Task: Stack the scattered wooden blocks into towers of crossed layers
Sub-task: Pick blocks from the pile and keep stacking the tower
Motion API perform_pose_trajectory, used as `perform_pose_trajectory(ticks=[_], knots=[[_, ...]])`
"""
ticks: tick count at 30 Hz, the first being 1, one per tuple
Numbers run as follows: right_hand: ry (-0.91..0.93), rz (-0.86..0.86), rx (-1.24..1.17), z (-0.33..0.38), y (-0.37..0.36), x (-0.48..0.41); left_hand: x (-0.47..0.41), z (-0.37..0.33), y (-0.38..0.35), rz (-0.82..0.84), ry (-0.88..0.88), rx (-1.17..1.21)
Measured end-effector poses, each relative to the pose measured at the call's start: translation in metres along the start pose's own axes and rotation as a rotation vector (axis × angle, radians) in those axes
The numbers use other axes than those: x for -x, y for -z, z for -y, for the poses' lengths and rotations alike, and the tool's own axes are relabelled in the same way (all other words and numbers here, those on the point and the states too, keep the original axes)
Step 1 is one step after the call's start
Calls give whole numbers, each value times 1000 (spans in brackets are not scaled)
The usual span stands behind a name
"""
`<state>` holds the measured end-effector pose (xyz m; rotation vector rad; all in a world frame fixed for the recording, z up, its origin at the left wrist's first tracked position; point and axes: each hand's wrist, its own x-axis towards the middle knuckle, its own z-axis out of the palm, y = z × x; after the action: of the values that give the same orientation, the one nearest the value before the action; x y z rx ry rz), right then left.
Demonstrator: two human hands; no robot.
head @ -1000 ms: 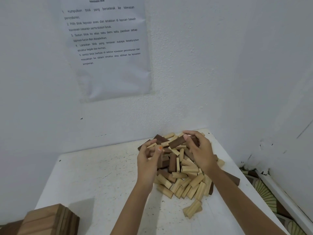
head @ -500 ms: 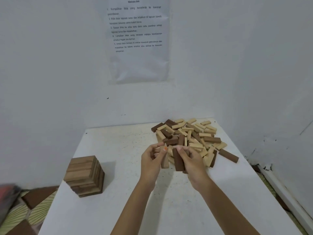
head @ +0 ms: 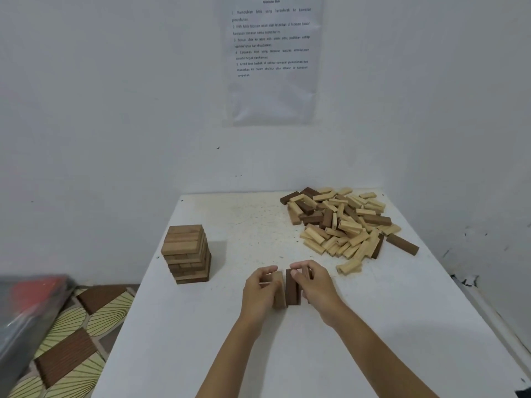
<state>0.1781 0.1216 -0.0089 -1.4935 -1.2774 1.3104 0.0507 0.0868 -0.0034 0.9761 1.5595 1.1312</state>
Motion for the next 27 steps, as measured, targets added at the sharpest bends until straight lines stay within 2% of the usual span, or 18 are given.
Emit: perform_pose_trajectory(ticks=[7, 11, 12, 18, 21, 24, 25, 27], knots=[[89, -20, 145, -4, -4, 6, 0, 9, 4, 25, -105, -157], [-158, -35, -126, 1, -1, 3, -7, 15, 0, -53, -178, -398], [-167, -40, -160, 2, 2, 3, -7, 15, 1, -49, -182, -385], [112, -87, 131, -8, 21, 9, -3, 13, 16, 88, -115, -147], [176, -107, 263, -15, 26, 7, -1, 12, 28, 236, -136, -221], [137, 8, 159, -15, 42, 6, -3, 15, 40, 289, -223, -453], [145, 104, 161, -14, 50, 6, -5, 17, 43, 296, -257, -495], [182, 327, 319, -14, 64, 6, -8, 19, 47, 327, -294, -535]])
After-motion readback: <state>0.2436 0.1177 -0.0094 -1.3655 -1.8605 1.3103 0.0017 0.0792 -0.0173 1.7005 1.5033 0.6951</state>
